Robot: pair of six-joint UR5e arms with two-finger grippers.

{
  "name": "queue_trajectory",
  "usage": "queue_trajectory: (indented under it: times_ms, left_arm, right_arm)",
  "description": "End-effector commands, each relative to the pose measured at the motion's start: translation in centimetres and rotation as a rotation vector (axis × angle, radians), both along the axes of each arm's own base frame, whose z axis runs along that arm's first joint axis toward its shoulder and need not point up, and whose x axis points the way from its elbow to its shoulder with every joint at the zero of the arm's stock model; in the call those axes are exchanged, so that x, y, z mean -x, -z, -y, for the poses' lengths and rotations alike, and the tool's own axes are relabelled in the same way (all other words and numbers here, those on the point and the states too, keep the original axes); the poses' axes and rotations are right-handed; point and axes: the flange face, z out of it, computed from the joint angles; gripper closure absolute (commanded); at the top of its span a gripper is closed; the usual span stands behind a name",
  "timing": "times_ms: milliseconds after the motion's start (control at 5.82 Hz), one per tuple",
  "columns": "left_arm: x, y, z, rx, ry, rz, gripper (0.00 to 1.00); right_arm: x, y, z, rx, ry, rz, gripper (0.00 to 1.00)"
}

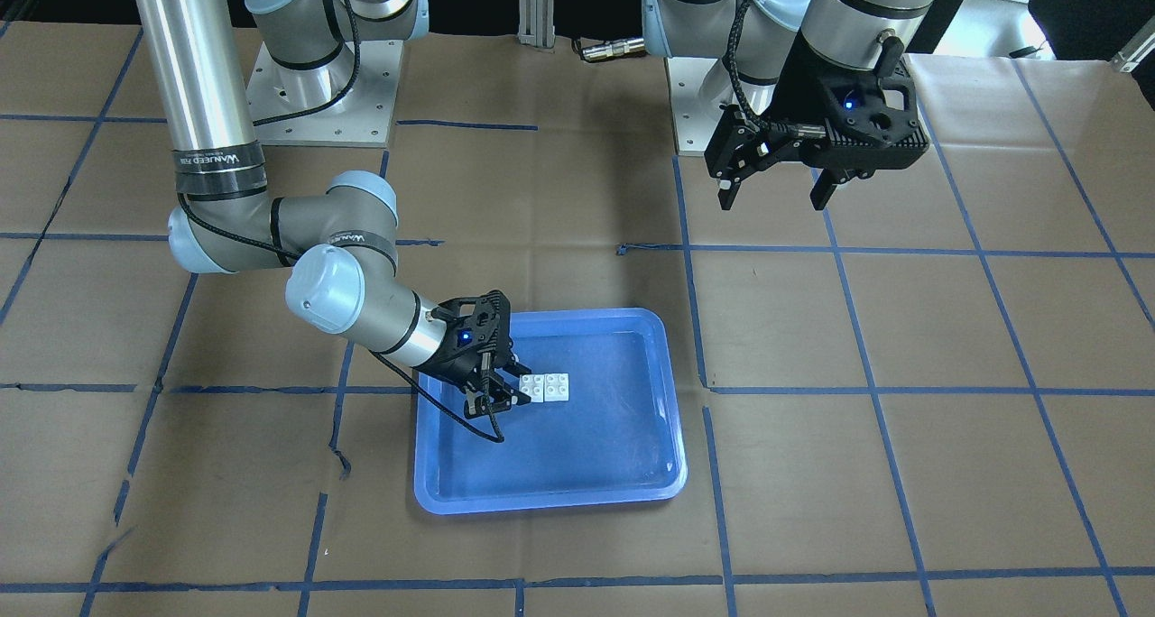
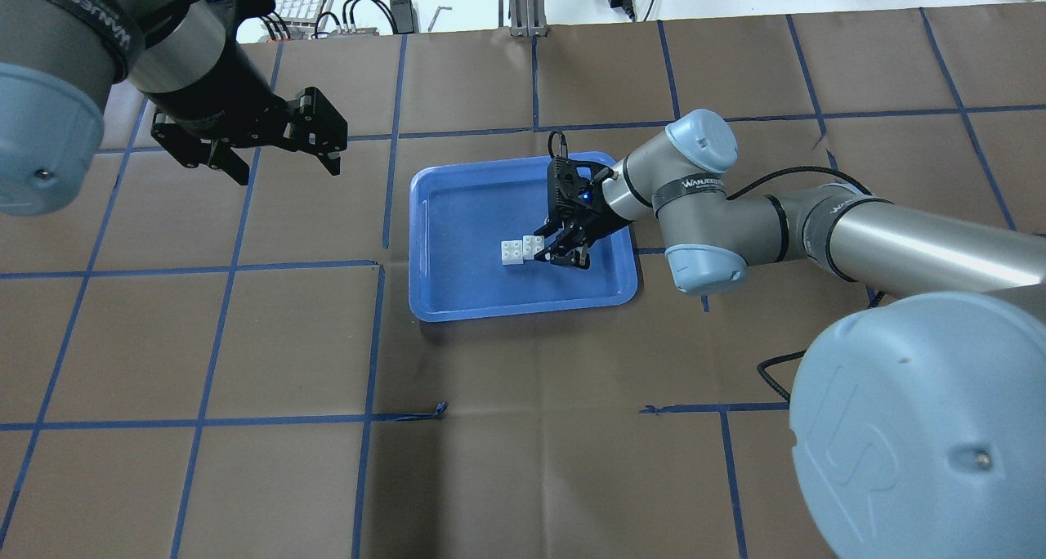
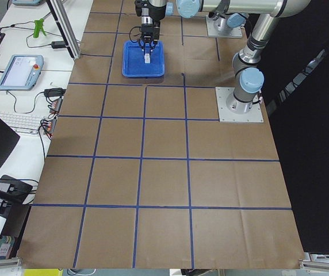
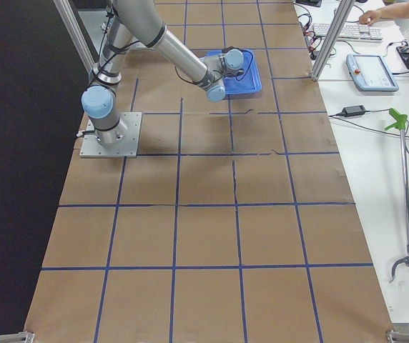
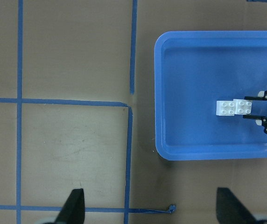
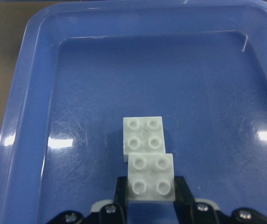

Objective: Assemble white blocks and place on blue tray

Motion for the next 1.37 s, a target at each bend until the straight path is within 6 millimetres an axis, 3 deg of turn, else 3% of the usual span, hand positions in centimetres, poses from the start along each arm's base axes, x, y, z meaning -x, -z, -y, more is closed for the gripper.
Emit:
queue_trajectory:
  times_ms: [0, 1202]
  left_arm:
    - [0.01, -0.35, -0.02, 0.007, 0.000, -0.002, 0.01]
    - [0.00, -0.73, -0.02, 0.015, -0.001, 0.000, 0.01]
  right_arm:
    - [-0.04, 0.04, -0.05, -0.004, 0.002, -0.001, 0.72]
    - [-0.02, 0.20, -0.09, -0.011, 0.002, -0.004, 0.70]
